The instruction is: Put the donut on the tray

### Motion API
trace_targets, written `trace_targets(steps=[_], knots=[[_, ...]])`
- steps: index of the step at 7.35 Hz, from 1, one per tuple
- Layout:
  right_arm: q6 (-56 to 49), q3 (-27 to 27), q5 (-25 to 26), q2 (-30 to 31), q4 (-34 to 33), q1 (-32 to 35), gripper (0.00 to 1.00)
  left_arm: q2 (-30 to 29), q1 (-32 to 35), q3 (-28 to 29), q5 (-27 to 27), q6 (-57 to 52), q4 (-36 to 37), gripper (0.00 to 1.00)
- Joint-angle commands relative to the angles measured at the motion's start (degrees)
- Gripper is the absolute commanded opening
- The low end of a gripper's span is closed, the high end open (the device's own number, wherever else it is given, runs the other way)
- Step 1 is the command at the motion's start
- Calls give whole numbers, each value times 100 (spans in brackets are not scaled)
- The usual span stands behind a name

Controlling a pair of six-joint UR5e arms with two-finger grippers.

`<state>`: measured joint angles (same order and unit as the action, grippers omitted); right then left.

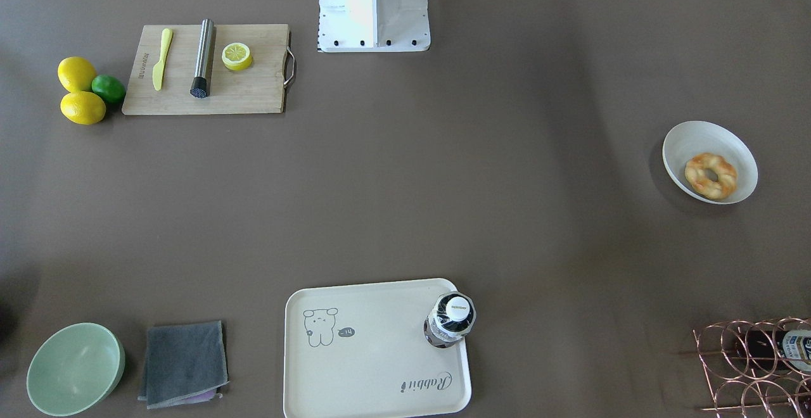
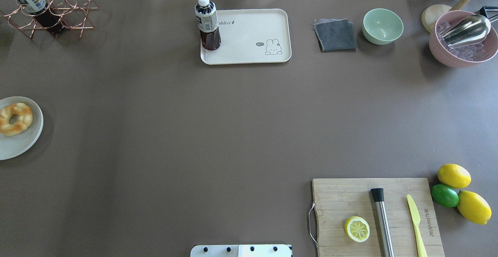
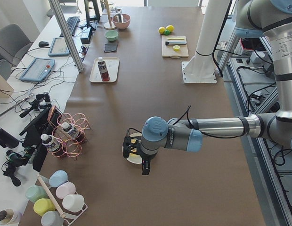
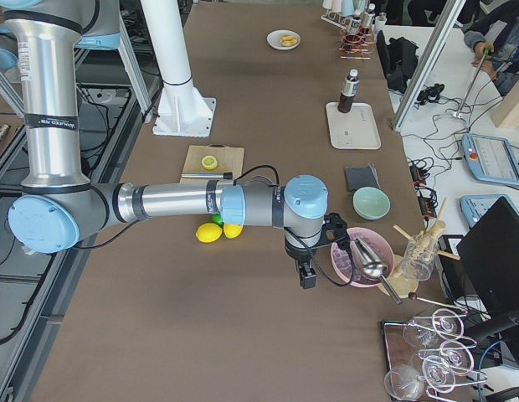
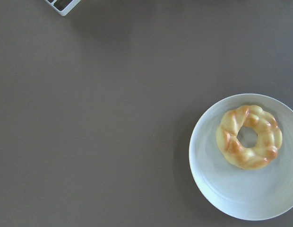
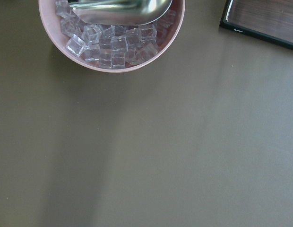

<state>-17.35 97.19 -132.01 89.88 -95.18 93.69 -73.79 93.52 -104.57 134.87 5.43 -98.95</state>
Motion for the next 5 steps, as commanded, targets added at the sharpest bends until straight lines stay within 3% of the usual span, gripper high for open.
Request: trace_targets(steps=[1,5], knots=[[12,11,-17,-6,0,0,100,-12,0,-107,-23,2,191,98],[12,37,-35,3,0,0,100,14,61,-81,-23,10,157,98]])
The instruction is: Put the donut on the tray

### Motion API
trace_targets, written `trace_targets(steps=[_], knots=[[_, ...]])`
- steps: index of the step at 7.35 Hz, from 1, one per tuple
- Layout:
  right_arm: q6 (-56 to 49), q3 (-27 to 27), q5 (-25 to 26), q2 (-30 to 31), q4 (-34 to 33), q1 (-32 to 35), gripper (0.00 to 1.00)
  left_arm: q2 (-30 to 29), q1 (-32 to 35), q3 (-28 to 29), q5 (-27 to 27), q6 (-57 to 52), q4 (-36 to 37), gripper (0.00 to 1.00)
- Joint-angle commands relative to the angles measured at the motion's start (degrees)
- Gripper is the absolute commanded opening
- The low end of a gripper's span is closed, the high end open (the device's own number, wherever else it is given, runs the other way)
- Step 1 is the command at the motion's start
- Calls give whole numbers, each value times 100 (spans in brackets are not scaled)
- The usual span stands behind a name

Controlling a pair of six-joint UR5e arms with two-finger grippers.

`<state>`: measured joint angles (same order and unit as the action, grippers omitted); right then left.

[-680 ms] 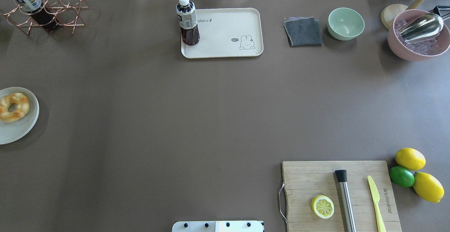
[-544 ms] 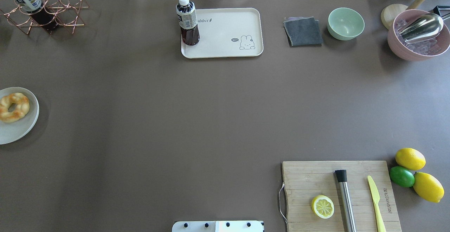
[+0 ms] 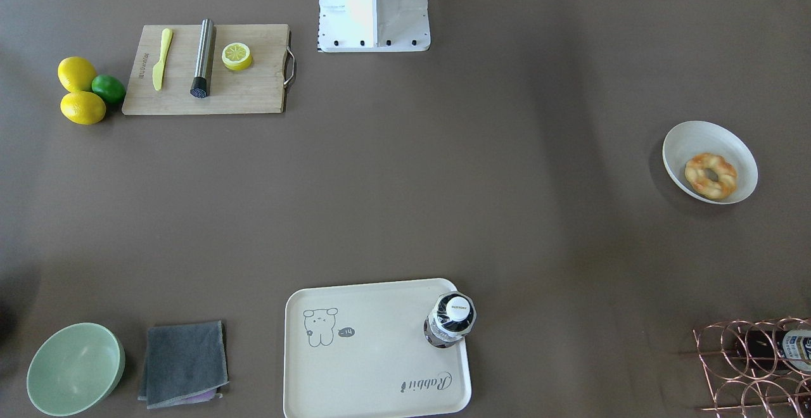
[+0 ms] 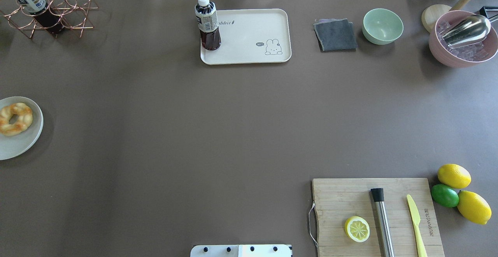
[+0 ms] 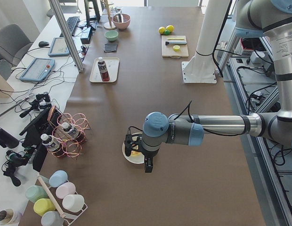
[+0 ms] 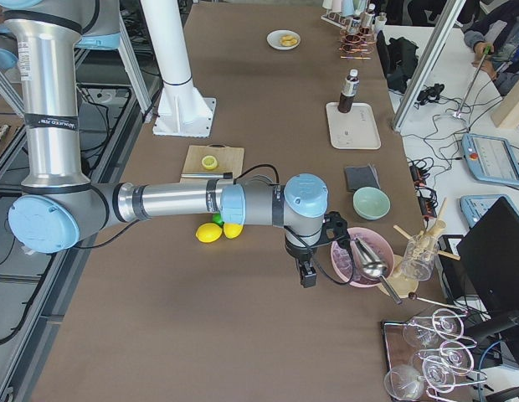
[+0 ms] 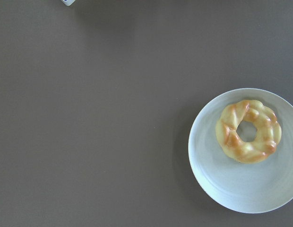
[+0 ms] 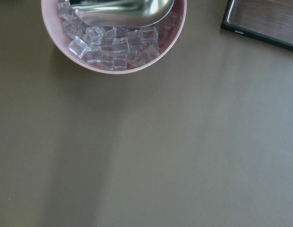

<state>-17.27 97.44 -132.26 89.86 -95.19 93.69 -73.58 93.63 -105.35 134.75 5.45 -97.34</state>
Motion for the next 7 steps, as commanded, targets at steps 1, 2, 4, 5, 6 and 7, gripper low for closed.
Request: trace_targets(steps=[1,2,4,5,6,7], knots=[[4,12,-1,-4,0,0,100,-33,85,-56,33,52,-4,98],[-5,12,-1,5,0,0,100,19,111,-56,8,61,-13,98],[-5,3,7,5,0,0,100,134,164,-100,43,26,-152,98],[-5,90,42,22,0,0,100,134,164,-152,51,52,-162,98],[-5,109,51,23,0,0,100,186,164,-388,43,43,-258,98],[4,109,43,31,0,0,100,291,164,-521,43,70,-268,98]])
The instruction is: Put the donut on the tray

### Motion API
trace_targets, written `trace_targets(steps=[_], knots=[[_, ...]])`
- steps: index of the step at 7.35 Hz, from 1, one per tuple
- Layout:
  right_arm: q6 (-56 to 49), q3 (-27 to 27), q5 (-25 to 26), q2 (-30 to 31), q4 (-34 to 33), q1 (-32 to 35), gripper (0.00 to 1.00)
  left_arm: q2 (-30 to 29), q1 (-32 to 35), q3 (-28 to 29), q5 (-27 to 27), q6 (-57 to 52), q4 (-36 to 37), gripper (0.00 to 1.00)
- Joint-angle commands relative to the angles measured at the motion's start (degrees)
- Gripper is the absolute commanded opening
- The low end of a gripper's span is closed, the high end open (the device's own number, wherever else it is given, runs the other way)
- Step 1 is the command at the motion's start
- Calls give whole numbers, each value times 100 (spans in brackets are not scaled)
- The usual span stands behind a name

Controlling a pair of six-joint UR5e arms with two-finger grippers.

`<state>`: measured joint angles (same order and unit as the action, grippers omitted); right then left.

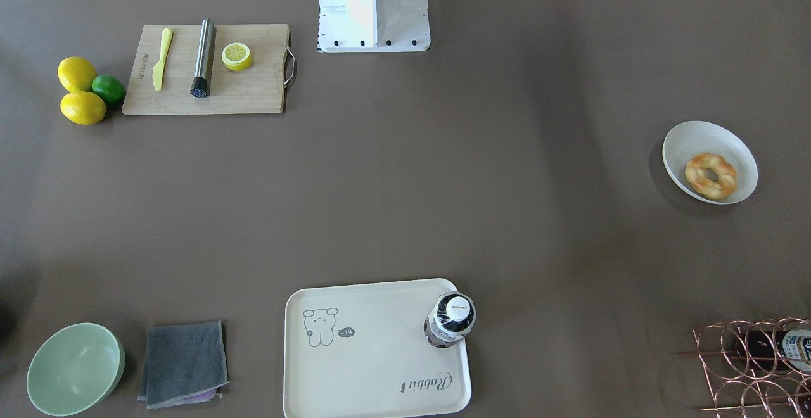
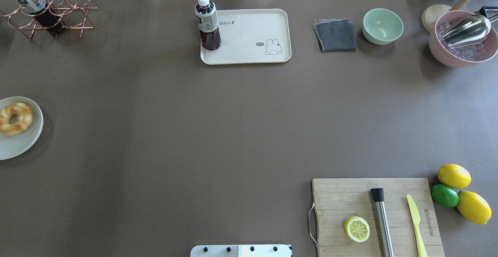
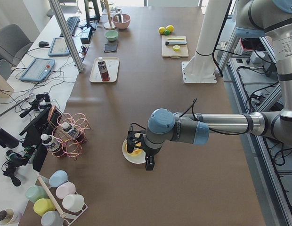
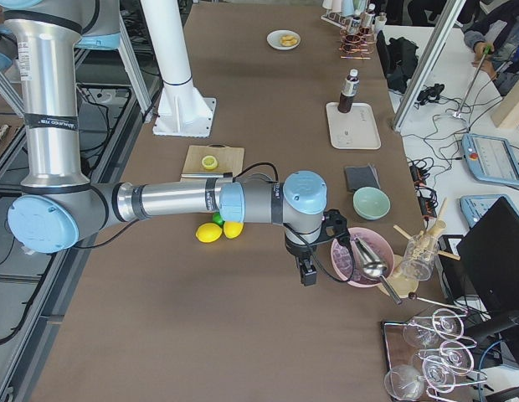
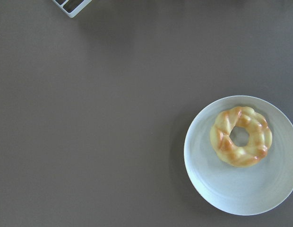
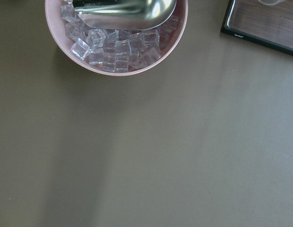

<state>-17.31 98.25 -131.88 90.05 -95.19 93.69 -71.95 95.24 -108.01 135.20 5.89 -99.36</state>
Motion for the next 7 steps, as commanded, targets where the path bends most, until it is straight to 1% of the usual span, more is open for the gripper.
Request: trace_targets(steps=[1,4,5,6,7], knots=[[17,36,-31,13,0,0,100,111,-14,-246,-11,26,-101,98],[0,63,-40,13,9,-9,100,128,-32,-246,-2,0,-110,98],[0,63,-127,73,270,-35,100,120,-41,-246,7,17,-110,98],[9,54,-302,274,620,-44,100,120,-49,-264,24,17,-110,97],[17,45,-443,450,1016,-44,100,120,-58,-247,225,26,-102,97]])
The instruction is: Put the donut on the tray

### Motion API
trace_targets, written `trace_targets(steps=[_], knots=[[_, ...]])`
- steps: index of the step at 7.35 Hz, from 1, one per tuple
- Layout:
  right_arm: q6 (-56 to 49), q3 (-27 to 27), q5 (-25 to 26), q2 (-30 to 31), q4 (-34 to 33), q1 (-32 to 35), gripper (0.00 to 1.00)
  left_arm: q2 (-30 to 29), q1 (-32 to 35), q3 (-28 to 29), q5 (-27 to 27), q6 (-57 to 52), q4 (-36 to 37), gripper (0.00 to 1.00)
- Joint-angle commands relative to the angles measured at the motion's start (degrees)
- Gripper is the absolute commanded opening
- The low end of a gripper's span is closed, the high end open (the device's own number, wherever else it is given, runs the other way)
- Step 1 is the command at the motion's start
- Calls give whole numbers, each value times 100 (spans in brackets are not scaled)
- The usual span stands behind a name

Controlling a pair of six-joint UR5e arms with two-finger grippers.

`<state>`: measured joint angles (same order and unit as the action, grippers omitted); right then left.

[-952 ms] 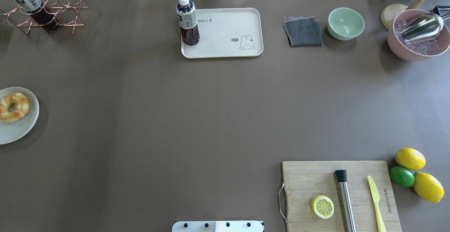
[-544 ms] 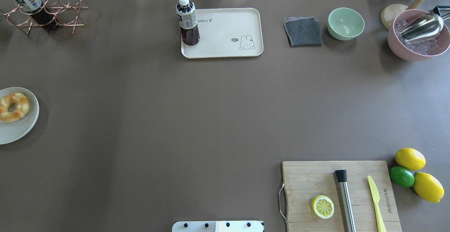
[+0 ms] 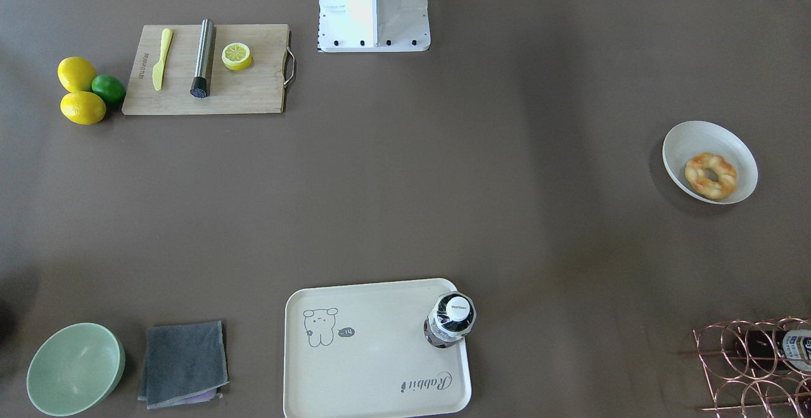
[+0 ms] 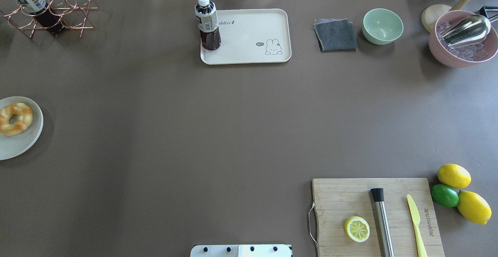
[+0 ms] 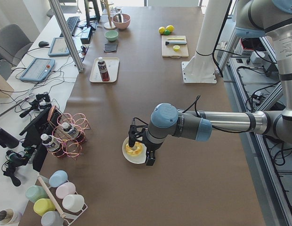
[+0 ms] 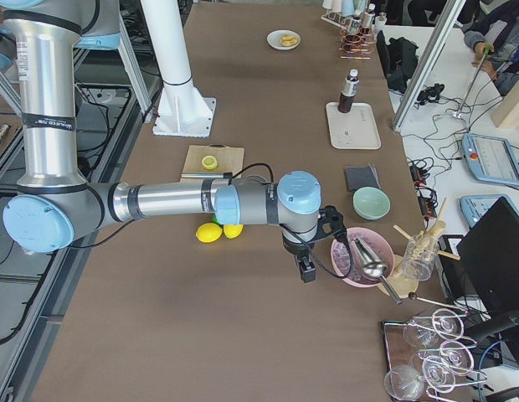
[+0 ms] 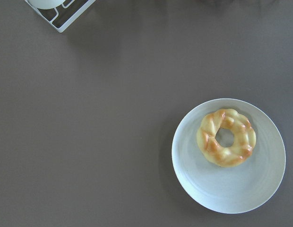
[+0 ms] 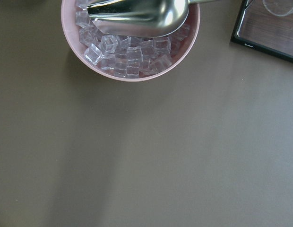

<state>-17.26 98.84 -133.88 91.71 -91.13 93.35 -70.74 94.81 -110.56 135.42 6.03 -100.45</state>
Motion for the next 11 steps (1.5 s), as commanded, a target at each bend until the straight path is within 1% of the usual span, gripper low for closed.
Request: trace_targets(steps=[1,2,3,4,5,6,7,8,9,10,11], knots=[[21,-22,-392,477,953,-27,100,-27,-93,69,317,12,8,97],[169,-40,-585,453,1044,-132,100,-97,-398,288,292,12,-27,97],[762,-5,-691,418,1088,-377,100,-507,-662,742,266,204,-184,97],[1264,-5,-701,400,1393,-727,100,-841,-865,1408,248,371,-794,97],[2113,-14,-693,200,1657,-1053,100,-1106,-1024,2059,143,468,-1392,98],[2730,21,-701,111,1860,-1343,100,-1308,-1252,2457,116,774,-1772,97],[3059,21,-693,101,2071,-1537,100,-1328,-1463,2730,-145,846,-2133,97],[3323,21,-675,5,2116,-1661,100,-1345,-1682,3011,-356,1117,-2545,96],[3508,-5,-666,-48,2108,-1715,100,-1502,-1867,3301,-489,1459,-2845,93],[3519,30,-701,-48,2108,-1715,99,-1539,-1982,3452,-499,1515,-2979,92],[3545,39,-710,-40,2108,-1715,99,-1539,-2027,3523,-499,1515,-3041,89]])
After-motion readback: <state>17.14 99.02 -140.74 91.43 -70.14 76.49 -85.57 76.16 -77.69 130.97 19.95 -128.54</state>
